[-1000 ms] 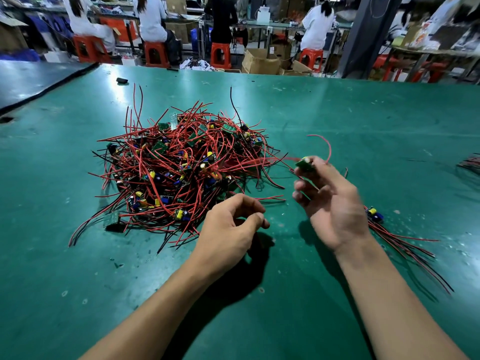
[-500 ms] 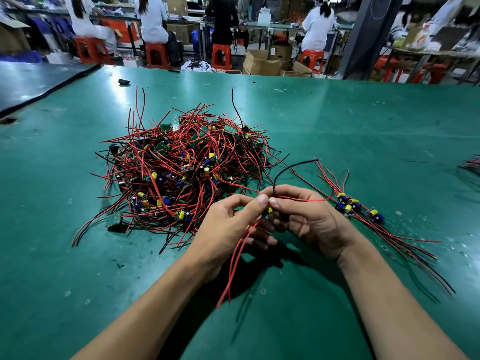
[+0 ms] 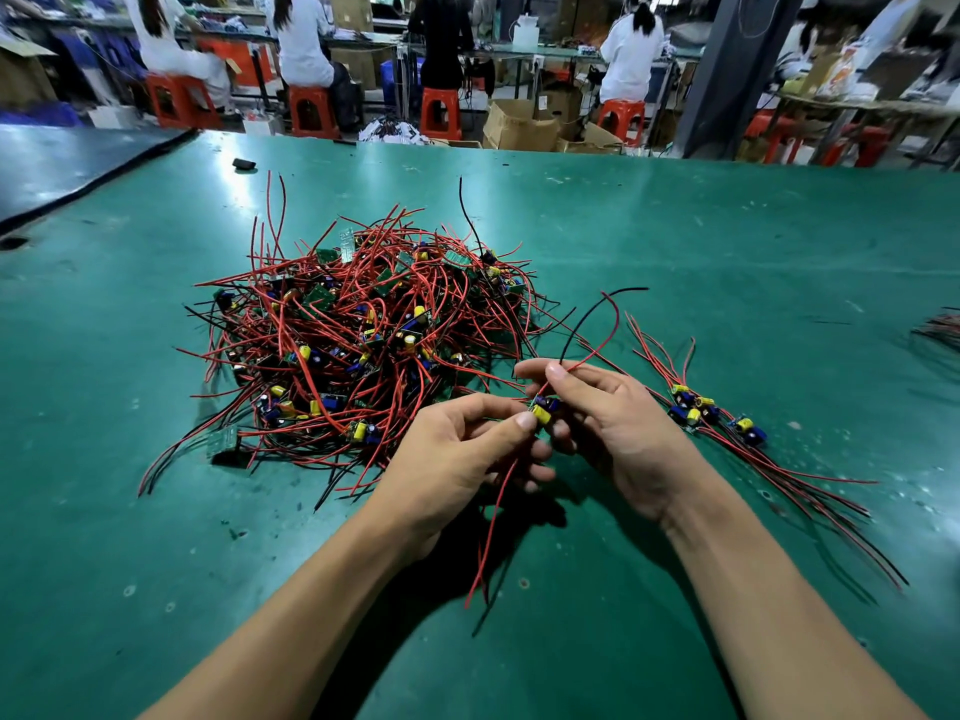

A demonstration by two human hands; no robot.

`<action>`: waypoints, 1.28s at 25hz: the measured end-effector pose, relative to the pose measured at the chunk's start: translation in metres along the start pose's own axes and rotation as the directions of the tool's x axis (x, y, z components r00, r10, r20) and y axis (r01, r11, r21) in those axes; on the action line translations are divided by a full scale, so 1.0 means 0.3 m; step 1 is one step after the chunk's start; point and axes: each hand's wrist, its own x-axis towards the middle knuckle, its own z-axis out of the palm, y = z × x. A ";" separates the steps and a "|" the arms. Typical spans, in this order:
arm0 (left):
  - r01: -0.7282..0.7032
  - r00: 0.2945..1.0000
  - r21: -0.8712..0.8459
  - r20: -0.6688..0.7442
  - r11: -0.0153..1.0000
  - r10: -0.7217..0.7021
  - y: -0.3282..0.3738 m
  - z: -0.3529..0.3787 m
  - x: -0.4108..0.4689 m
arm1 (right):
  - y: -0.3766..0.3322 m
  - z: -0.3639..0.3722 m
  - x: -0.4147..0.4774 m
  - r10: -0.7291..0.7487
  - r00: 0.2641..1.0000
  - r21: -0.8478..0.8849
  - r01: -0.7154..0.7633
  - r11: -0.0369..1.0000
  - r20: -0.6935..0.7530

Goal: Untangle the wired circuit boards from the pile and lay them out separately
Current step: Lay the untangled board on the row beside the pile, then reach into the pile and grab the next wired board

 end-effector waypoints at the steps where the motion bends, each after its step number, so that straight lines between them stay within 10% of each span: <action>1: -0.006 1.000 0.016 0.004 1.000 0.006 0.000 0.002 0.000 | -0.002 -0.001 0.002 0.011 1.000 -0.009 -0.011 1.000 0.000; 32: 0.042 0.995 -0.001 -0.087 0.999 -0.042 0.006 0.002 0.003 | 0.037 -0.004 -0.004 -0.034 0.999 -0.146 0.037 0.989 0.026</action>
